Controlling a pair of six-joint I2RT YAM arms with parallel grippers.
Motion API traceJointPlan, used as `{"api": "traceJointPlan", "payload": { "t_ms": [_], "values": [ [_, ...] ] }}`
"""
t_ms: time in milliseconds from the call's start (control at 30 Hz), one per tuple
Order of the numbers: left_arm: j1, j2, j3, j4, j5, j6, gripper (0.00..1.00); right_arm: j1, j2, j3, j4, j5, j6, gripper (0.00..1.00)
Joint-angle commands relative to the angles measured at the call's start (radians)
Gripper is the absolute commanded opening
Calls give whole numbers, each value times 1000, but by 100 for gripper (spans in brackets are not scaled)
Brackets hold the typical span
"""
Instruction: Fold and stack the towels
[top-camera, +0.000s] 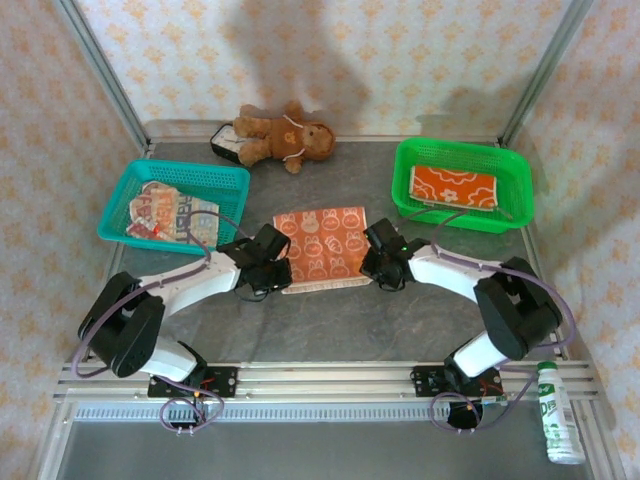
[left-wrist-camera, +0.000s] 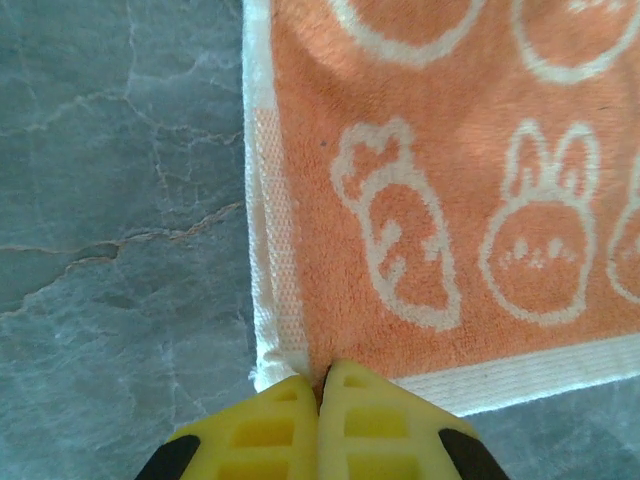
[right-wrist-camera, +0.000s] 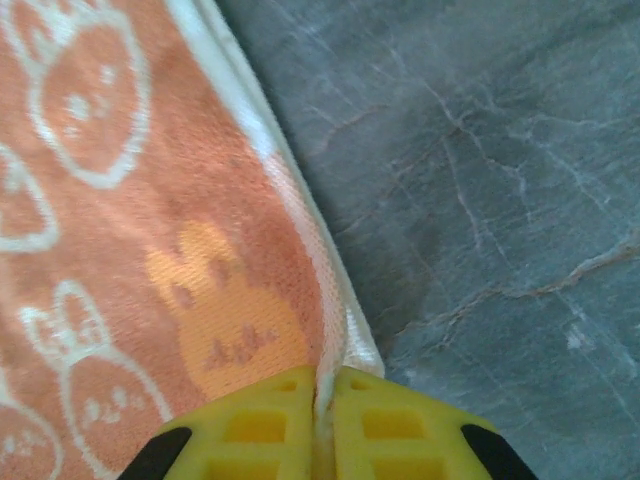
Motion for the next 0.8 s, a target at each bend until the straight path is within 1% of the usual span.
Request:
{"api": "traceJointPlan", "payload": {
  "t_ms": [0, 133, 333, 400, 433, 467, 500, 533, 567, 633, 667, 767],
  "values": [
    [-11, 42, -15, 33, -24, -24, 0, 0, 24, -11, 14, 42, 4, 10],
    [-21, 68, -10, 38, -24, -26, 0, 0, 25, -8, 11, 47, -3, 11],
    [-21, 62, 3, 21, -36, -20, 0, 1, 15, 1, -3, 56, -11, 11],
    [-21, 65, 6, 15, -32, -19, 0, 1, 16, 2, -6, 54, -11, 13],
    [-22, 66, 7, 12, -28, -16, 0, 1, 14, 1, -8, 50, -11, 15],
    [-23, 64, 9, 3, -26, -15, 0, 1, 9, 3, -14, 46, -12, 20],
    [-24, 59, 13, -9, -29, -10, 0, 1, 2, 4, -21, 46, -12, 28],
    [-24, 50, 18, -27, -38, -4, 5, 0, -9, 7, -36, 47, -14, 35],
    [-24, 39, 26, -51, -51, 5, 14, 0, -25, 12, -53, 51, -20, 36],
    [-24, 16, 38, -86, -72, 26, 43, 0, -64, 18, -85, 62, -39, 39],
    [-22, 8, 48, -105, -85, 38, 47, 0, -87, 21, -106, 71, -52, 40],
    [-18, 8, 100, -163, -113, 76, 47, 1, -142, 43, -172, 99, -101, 43]
  ]
}}
